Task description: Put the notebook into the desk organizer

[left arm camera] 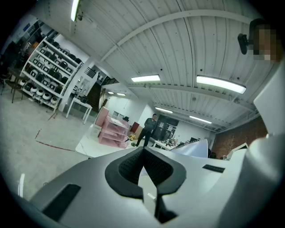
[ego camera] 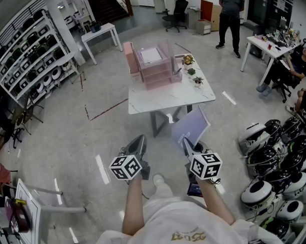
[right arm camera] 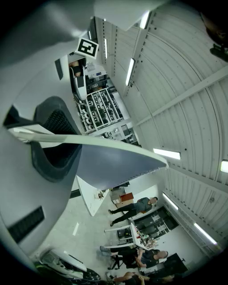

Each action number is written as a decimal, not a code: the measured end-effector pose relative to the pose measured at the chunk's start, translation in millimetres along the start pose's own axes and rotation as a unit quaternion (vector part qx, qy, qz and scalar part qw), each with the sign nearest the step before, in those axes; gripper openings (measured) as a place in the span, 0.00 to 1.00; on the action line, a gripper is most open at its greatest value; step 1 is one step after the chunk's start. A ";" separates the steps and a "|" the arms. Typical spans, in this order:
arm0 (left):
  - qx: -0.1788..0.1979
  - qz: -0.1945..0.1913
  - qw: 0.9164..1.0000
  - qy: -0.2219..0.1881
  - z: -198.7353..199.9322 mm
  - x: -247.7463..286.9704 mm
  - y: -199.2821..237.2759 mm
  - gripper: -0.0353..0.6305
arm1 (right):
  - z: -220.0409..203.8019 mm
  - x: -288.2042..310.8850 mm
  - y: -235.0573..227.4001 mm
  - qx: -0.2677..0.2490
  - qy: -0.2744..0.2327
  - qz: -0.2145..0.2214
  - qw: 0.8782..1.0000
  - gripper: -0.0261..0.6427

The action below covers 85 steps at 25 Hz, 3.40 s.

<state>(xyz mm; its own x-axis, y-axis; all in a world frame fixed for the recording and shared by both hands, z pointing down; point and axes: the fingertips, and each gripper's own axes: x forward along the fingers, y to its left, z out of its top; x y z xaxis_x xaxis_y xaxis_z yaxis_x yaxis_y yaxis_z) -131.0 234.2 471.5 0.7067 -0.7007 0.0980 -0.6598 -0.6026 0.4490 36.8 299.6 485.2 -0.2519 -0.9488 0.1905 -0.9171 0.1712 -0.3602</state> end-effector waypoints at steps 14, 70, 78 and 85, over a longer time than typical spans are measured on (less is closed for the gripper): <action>0.002 0.003 1.000 -0.001 -4.4 -4.8 -1.6 0.08 | 0.7 -5.4 -4.5 0.003 -0.007 0.000 1.000 0.11; 0.020 -0.021 0.999 0.041 148.8 415.5 218.3 0.08 | 205.0 404.5 -212.2 -0.115 -0.038 -0.091 0.988 0.10; 0.026 0.005 1.000 0.016 166.3 440.3 206.7 0.08 | 236.1 428.4 -228.6 -0.154 -0.039 -0.053 0.986 0.10; 0.023 0.034 0.999 0.005 166.3 442.3 214.1 0.08 | 245.5 452.5 -236.5 -0.177 -0.034 -0.027 0.983 0.10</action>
<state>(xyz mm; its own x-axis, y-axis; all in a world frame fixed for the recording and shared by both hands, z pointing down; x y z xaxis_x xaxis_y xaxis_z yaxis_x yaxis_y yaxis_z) -2.2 -268.3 463.3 0.6626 -0.7365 0.1364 -0.7168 -0.5708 0.4005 215.6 -235.4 432.4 -0.1892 -0.9726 0.1355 -0.9818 0.1898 -0.0088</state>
